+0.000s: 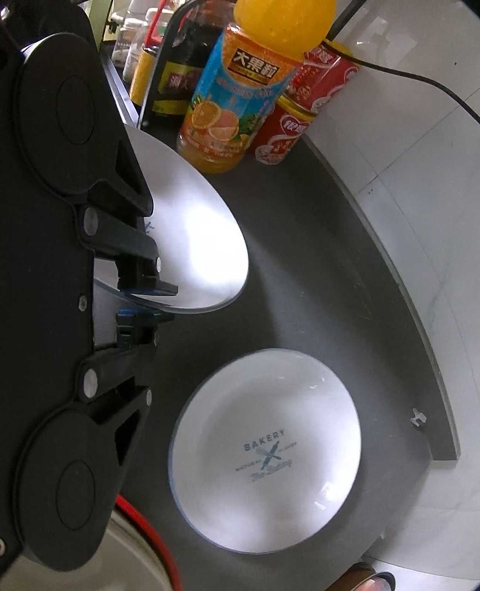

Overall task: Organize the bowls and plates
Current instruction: 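Lift the 'Sweet' plate with the left tool toward the other white plate, then lower the 'Sweet' plate onto the silver tray and open the left tool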

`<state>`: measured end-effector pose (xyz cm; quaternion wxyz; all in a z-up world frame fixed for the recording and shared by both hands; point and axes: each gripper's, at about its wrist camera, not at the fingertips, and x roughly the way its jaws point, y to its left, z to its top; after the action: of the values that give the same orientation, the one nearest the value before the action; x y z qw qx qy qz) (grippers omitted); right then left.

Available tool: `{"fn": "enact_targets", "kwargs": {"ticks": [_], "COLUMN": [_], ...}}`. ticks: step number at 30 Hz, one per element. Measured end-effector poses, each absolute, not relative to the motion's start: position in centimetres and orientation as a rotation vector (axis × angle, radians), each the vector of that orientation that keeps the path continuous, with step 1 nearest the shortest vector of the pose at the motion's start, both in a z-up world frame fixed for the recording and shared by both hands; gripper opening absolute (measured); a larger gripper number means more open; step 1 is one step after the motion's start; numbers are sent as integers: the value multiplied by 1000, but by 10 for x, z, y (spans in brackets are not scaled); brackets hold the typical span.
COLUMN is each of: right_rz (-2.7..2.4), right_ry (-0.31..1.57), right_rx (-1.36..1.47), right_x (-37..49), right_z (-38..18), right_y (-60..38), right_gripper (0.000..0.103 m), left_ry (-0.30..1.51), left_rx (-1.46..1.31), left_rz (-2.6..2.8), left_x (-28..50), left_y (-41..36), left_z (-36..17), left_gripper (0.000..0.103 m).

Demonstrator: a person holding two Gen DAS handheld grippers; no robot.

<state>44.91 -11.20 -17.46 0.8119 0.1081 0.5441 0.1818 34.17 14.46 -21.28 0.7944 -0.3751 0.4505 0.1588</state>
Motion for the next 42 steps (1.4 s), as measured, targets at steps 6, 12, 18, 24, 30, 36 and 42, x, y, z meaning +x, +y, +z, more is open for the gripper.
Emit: {"fn": "enact_targets", "kwargs": {"ticks": [6,12,18,24,30,36,42], "right_rz": [422,474,525,582,639,687,721], "right_ry": [1139,1110,1112,1095,1088,1097,1104], "right_rx": [237,224,224,206,171,140,106], "right_x": [436,421,403,384,360,339,322], "right_z": [-164,-150,-141,-132,-129,-134,-139], "right_y": [-117,-116,-118,-119,-116,-113,-114], "right_gripper": [7,7,7,8,8,8,8], "left_ry": [943,912,881,854,838,840,851], "left_rx": [-801,-796,-804,-786,-799,-809,-818], "left_rz": [350,373,404,421,469,519,551], "left_x": [323,304,277,247,215,189,167], "left_y": [140,136,130,126,122,119,113], "left_z": [-200,-186,-174,-161,-159,-160,-165], "left_gripper": [8,8,8,8,8,8,8]}}
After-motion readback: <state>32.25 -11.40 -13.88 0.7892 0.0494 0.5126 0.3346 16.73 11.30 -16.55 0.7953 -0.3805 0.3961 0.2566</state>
